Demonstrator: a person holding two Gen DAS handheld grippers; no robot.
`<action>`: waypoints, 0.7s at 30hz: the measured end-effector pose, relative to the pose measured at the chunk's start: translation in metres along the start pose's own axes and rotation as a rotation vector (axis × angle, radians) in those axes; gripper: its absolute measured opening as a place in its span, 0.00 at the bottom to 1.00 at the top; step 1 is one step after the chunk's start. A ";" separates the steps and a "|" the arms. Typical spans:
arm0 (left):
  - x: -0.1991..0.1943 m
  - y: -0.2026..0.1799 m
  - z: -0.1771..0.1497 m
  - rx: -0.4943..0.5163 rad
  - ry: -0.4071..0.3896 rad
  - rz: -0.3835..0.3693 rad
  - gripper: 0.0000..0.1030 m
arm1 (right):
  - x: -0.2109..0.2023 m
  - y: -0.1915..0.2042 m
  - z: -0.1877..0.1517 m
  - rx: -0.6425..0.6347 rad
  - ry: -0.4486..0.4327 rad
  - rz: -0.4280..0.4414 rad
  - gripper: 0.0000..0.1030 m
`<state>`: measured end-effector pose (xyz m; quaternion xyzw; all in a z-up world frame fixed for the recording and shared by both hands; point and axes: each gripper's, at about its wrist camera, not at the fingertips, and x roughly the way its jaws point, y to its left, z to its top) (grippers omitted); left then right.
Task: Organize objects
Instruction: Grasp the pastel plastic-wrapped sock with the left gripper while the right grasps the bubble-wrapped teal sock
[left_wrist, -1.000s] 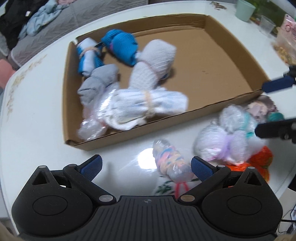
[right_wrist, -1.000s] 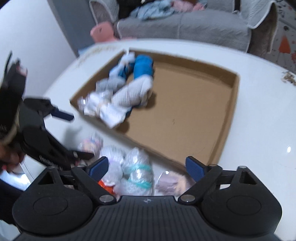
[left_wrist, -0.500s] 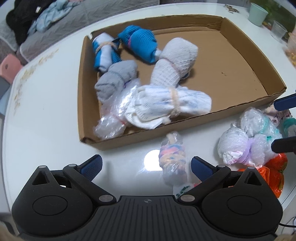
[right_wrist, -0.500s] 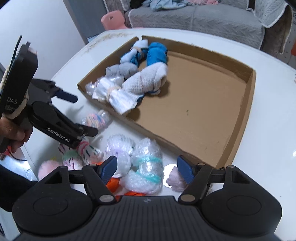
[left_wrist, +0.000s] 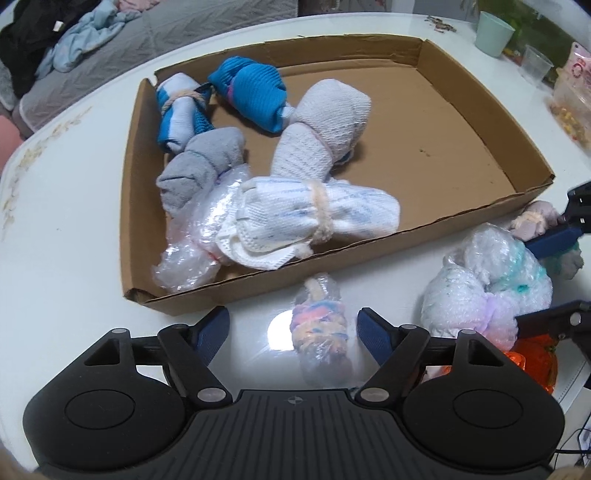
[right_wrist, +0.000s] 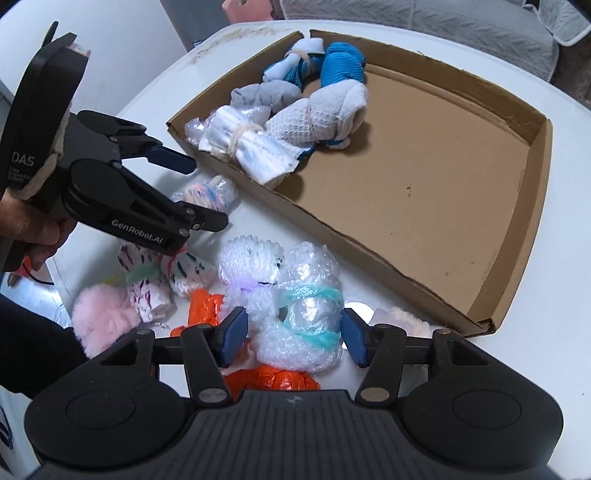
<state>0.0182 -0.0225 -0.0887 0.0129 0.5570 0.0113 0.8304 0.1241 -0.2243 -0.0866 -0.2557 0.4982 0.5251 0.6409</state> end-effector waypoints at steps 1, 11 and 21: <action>0.000 -0.002 0.000 0.008 -0.004 0.000 0.79 | -0.002 -0.001 -0.001 0.000 -0.003 -0.008 0.52; 0.002 -0.001 0.001 0.004 -0.008 -0.010 0.82 | -0.019 -0.021 0.003 0.098 -0.066 0.046 0.57; 0.000 -0.002 -0.001 0.000 -0.020 -0.035 0.72 | 0.002 0.004 0.005 -0.061 -0.045 -0.083 0.38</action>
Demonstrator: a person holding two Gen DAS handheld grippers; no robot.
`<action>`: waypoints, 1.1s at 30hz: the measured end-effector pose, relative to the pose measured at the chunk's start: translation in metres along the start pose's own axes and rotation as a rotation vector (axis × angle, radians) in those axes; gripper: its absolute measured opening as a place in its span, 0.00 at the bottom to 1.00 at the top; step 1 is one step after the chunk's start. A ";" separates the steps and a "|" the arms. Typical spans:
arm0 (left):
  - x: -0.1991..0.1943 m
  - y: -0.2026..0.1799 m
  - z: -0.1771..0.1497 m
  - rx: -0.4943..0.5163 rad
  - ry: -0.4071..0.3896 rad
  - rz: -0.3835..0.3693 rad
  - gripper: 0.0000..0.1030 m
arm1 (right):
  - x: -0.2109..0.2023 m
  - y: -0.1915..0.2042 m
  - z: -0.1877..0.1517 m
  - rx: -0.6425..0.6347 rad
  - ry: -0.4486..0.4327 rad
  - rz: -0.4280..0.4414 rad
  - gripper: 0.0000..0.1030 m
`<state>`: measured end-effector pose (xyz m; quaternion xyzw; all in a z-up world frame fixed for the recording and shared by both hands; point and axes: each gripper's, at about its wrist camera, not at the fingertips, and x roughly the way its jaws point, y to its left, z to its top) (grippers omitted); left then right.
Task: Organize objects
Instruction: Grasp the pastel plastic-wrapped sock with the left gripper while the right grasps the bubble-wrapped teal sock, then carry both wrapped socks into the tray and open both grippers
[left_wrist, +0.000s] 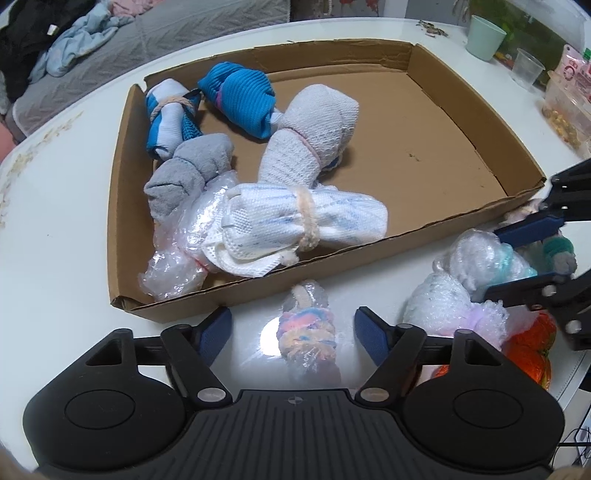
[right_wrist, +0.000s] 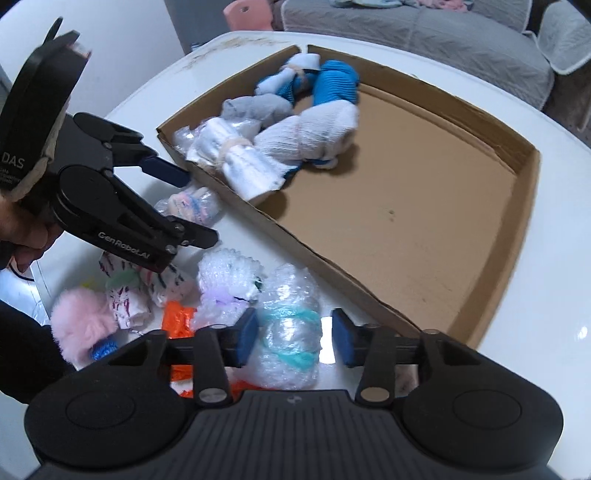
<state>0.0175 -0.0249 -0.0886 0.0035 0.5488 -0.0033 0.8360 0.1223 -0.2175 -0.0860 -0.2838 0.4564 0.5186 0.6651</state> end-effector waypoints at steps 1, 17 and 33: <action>-0.001 -0.001 0.000 0.002 -0.001 -0.006 0.67 | 0.003 0.001 0.001 -0.005 0.008 -0.005 0.38; -0.031 0.012 -0.002 0.002 -0.025 -0.001 0.31 | -0.031 -0.026 -0.007 0.047 -0.067 0.057 0.30; -0.079 0.003 0.098 0.070 -0.255 0.008 0.31 | -0.085 -0.075 0.037 0.221 -0.397 0.024 0.30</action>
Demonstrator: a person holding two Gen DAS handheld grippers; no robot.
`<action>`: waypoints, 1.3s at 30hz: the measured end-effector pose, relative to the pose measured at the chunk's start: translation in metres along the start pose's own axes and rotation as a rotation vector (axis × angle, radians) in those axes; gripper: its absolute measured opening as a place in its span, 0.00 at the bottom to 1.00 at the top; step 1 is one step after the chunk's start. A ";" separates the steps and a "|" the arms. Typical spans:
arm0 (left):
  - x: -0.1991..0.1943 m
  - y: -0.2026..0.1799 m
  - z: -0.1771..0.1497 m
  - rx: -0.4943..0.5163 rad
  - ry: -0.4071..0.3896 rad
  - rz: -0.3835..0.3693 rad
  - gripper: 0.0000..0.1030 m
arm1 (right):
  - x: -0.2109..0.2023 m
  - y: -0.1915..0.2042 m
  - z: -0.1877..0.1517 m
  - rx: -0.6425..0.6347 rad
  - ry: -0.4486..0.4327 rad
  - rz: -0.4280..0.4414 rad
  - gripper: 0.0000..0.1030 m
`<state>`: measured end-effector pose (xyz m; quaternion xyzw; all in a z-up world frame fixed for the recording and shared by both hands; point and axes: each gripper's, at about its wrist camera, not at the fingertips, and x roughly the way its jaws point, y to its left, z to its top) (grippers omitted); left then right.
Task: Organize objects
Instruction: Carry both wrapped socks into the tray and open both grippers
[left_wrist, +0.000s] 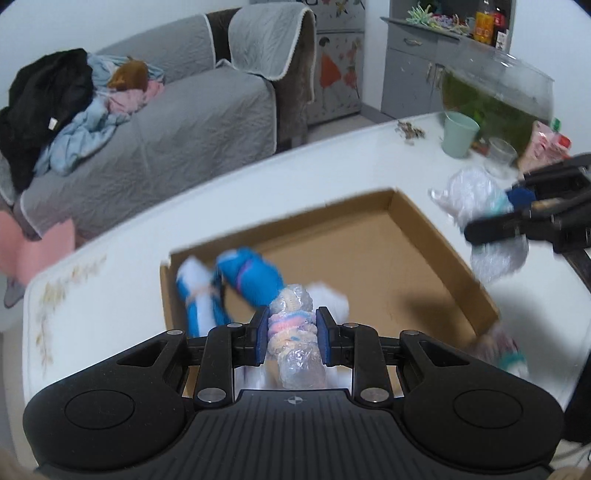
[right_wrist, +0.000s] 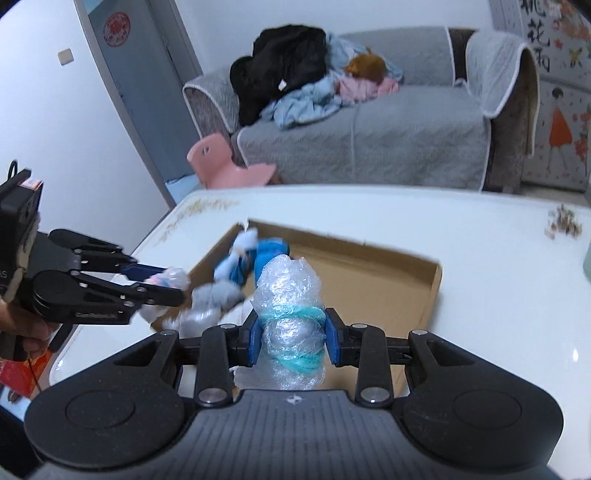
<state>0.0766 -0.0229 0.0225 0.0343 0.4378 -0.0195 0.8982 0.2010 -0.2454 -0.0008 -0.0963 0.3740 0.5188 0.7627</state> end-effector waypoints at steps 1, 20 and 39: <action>0.007 0.000 0.008 -0.008 -0.001 -0.010 0.31 | 0.003 0.000 0.004 -0.014 -0.002 -0.013 0.30; 0.128 0.013 0.045 0.038 0.073 -0.028 0.31 | 0.114 -0.038 0.036 -0.119 0.139 -0.015 0.30; 0.154 0.025 0.038 0.010 0.118 -0.056 0.45 | 0.139 -0.028 0.025 -0.228 0.211 -0.062 0.33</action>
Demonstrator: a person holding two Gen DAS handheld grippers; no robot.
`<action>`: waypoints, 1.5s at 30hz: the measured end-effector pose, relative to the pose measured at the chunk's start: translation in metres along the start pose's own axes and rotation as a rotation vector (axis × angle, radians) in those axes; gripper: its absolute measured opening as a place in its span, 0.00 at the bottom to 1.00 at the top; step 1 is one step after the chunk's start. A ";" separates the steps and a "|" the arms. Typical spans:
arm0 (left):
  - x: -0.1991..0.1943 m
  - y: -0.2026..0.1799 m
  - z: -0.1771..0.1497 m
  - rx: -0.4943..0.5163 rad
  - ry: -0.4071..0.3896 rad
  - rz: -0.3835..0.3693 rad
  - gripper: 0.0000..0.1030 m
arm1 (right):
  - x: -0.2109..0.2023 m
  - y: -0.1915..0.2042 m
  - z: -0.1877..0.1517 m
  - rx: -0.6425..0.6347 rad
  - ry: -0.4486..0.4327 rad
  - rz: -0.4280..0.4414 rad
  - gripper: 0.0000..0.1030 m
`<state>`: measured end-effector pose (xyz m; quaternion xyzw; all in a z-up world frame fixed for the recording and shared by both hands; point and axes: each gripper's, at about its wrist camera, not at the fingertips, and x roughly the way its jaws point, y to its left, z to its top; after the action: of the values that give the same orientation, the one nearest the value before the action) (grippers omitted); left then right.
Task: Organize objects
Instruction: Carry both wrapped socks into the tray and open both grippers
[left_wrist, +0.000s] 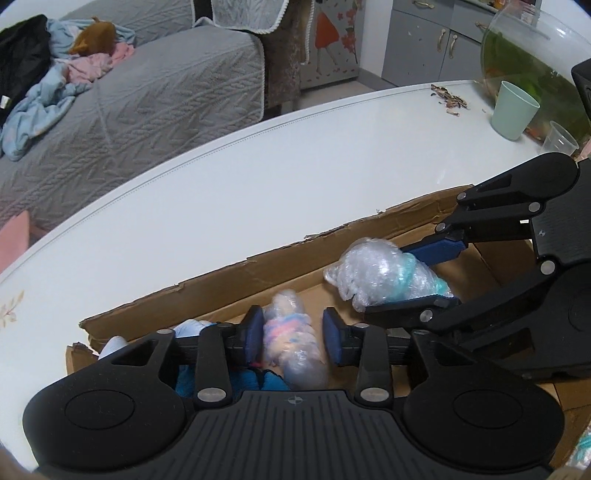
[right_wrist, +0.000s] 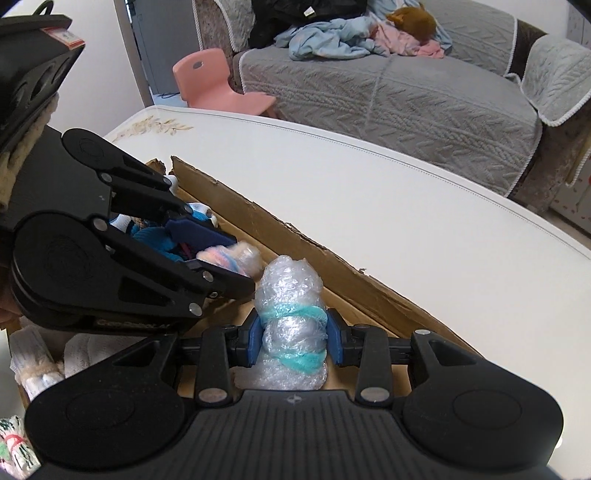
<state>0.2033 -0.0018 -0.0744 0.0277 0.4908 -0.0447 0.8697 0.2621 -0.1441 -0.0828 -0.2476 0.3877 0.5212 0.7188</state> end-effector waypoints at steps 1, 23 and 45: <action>-0.001 -0.001 0.000 0.007 -0.003 0.003 0.50 | 0.000 -0.001 0.000 0.003 0.002 0.000 0.33; -0.023 -0.009 0.005 0.064 -0.053 0.038 0.71 | -0.017 0.001 -0.009 -0.039 0.067 0.046 0.47; -0.043 -0.005 0.003 0.051 -0.055 0.071 0.75 | -0.020 0.013 0.001 -0.058 0.019 0.024 0.54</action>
<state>0.1830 -0.0043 -0.0360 0.0659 0.4641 -0.0271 0.8829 0.2475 -0.1497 -0.0654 -0.2686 0.3820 0.5384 0.7015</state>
